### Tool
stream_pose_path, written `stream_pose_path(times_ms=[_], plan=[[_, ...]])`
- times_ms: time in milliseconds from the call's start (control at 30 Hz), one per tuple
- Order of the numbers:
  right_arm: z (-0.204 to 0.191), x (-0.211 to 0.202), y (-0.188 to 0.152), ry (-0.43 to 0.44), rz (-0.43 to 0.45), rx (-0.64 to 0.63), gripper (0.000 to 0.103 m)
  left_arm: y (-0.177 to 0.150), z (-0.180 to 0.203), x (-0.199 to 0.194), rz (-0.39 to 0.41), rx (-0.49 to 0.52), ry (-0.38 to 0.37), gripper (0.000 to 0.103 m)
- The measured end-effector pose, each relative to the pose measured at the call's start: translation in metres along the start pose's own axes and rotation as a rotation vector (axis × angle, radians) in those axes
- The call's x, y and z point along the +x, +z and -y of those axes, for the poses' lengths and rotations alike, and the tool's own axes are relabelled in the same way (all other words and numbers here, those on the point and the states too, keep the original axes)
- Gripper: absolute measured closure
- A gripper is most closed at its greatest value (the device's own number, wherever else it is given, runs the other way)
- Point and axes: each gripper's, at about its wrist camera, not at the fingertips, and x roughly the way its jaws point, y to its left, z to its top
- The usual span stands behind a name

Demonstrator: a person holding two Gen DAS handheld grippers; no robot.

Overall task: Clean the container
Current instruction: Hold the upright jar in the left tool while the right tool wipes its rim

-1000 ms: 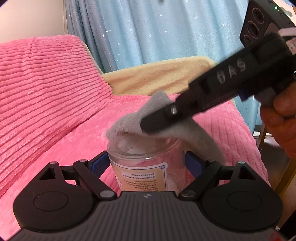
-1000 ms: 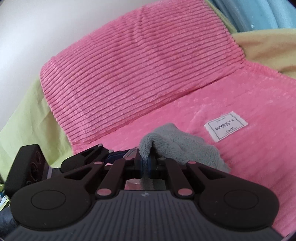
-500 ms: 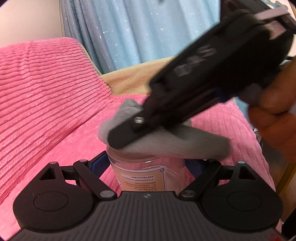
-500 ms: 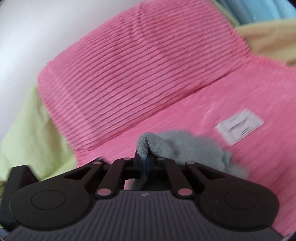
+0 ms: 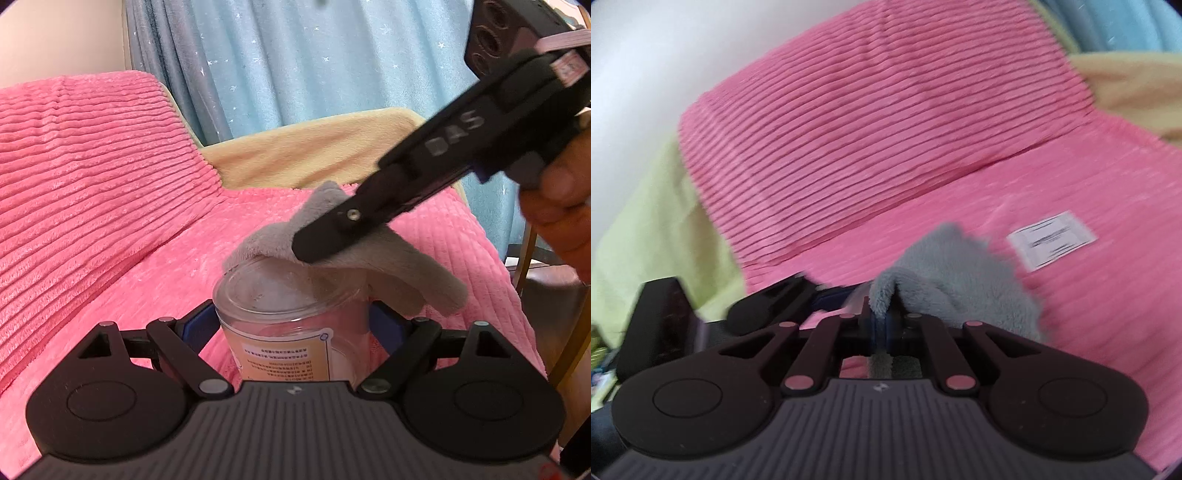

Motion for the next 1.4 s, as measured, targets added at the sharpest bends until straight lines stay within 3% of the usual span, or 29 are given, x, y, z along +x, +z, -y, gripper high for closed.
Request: stream_pose_path(times_ms=[167,333,500,600,833,1000,1067,1300,1400], plan=[[-0.006,0.017,0.002,0.002,0.030,0.013,0.101,0.000,-0.002,0.002,-0.001,-0.004,0.002,0.016],[-0.002,0.027,0.010,-0.115,0.098,-0.003,0.101,0.000,-0.003,0.002,0.002,-0.004,0.004,0.016],[0.003,0.015,0.011,-0.177,0.088,-0.025,0.101,0.000,-0.001,0.002,0.002,-0.009,0.004,0.016],[0.005,0.004,0.009,-0.175,0.058,-0.031,0.101,0.008,0.021,0.004,-0.007,-0.019,0.036,0.016],[-0.003,-0.002,0.002,-0.051,0.004,-0.023,0.100,0.008,0.021,0.004,-0.016,-0.029,0.025,0.016],[-0.009,0.011,0.004,-0.030,0.017,-0.018,0.100,0.008,0.021,0.003,-0.016,-0.036,0.026,0.016],[-0.008,0.018,0.006,-0.042,0.035,-0.014,0.101,0.000,-0.008,0.002,-0.007,-0.020,-0.019,0.017],[-0.003,0.017,0.011,-0.179,0.074,-0.042,0.101,0.001,-0.007,0.002,-0.005,-0.022,-0.017,0.017],[0.001,0.005,0.010,-0.181,0.053,-0.032,0.101,0.000,-0.006,0.003,-0.004,-0.018,-0.018,0.017]])
